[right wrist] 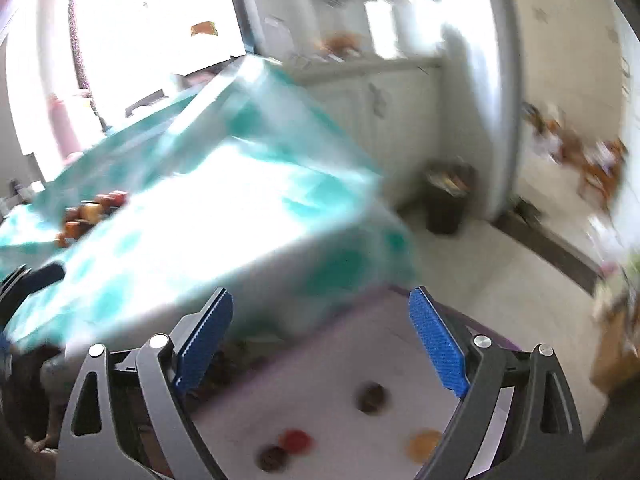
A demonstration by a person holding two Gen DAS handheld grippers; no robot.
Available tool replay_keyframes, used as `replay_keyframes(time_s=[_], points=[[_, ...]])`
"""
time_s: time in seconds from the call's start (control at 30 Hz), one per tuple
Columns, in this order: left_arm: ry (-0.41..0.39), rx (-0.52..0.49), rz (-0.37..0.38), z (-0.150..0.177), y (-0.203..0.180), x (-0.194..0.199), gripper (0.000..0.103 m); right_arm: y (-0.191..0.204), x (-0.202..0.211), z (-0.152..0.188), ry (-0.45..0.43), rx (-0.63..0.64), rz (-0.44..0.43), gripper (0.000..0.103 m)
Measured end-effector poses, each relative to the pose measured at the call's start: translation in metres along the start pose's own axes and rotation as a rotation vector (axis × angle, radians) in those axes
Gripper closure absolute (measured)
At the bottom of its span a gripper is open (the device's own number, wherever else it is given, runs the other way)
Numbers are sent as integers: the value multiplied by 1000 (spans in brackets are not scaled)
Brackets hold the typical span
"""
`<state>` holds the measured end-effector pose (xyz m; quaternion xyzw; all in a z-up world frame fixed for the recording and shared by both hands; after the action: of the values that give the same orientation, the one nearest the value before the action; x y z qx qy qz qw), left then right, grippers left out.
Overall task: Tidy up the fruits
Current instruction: 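Move both grippers back over the fruit pile on the table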
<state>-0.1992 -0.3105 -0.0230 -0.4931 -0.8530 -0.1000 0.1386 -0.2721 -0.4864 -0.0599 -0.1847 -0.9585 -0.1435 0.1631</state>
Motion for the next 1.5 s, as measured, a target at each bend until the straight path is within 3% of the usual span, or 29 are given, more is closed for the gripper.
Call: replay_keyframes(time_s=[0.17, 0.33, 0.5, 0.6, 0.73, 1.0, 1.23, 1.37, 1.5], points=[[-50, 183, -283, -11, 117, 46, 2, 90, -6, -18, -30, 73, -143, 16], [-46, 257, -531, -9, 226, 89, 2, 176, -26, -28, 19, 204, -226, 16], [0, 371, -670, 20, 308, 110, 2, 246, -46, -26, 54, 277, -315, 16], [56, 438, -750, 44, 356, 117, 2, 275, -74, -19, 88, 322, -318, 16], [77, 573, -767, 62, 395, 119, 2, 307, -109, -18, 151, 270, -371, 16], [93, 540, -725, 59, 417, 100, 2, 359, -184, -13, 244, 289, -362, 18], [131, 536, -670, 60, 444, 78, 2, 388, -238, -5, 313, 377, -319, 31], [86, 604, -655, 62, 448, 86, 2, 395, -253, -4, 356, 334, -367, 48], [78, 610, -665, 65, 445, 93, 2, 410, -260, 1, 364, 389, -392, 51]])
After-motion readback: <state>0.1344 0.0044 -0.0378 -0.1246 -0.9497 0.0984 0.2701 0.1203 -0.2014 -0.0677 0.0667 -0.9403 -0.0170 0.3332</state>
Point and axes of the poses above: each gripper's, at about its wrist camera, not at the fingertips, and x roughly against the way its jaws point, y to its left, z to its underside, the point moved 10 cm from there along -x, roughly the way its jaws point, and after that the axes turned 13 degrees about -y, right-handed, at the moved point
